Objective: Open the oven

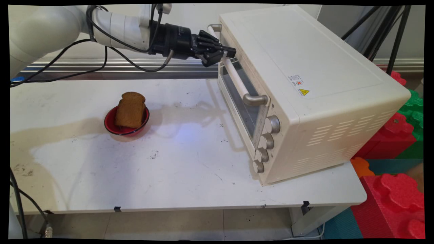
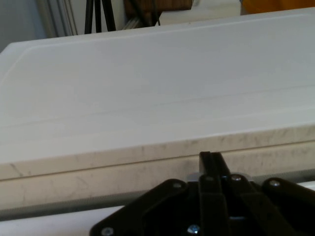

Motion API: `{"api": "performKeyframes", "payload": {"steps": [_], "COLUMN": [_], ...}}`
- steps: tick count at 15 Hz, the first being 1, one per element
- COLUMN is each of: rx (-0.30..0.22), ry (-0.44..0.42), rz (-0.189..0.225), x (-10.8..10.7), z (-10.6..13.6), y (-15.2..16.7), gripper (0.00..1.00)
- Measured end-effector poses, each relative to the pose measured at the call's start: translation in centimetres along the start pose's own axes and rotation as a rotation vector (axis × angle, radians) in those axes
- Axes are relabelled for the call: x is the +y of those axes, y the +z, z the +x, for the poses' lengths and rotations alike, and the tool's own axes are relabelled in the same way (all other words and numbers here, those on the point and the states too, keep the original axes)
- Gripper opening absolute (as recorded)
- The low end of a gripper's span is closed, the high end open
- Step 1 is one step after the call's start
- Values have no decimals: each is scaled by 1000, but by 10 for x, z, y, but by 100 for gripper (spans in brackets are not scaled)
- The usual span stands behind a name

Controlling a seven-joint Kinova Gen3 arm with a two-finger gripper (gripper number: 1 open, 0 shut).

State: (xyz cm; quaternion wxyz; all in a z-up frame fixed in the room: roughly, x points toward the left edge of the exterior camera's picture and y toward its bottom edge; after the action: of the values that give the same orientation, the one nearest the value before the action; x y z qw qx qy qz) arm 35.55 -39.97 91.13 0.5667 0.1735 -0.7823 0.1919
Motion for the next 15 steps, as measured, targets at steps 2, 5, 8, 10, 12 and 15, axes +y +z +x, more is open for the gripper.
{"api": "performKeyframes", "payload": {"steps": [2, 5, 8, 10, 12, 15], "rx": [-9, -26, -42, -53, -62, -75], "ry": [3, 15, 27, 35, 40, 48], "rz": [-2, -9, -14, -16, -17, -21], "x": [0, 1, 2, 1, 1, 1], "z": [-2, -6, -11, -16, -19, -24], "y": [2, 1, -3, -7, -11, -17], "gripper": [0, 0, 0, 0, 0, 0]}}
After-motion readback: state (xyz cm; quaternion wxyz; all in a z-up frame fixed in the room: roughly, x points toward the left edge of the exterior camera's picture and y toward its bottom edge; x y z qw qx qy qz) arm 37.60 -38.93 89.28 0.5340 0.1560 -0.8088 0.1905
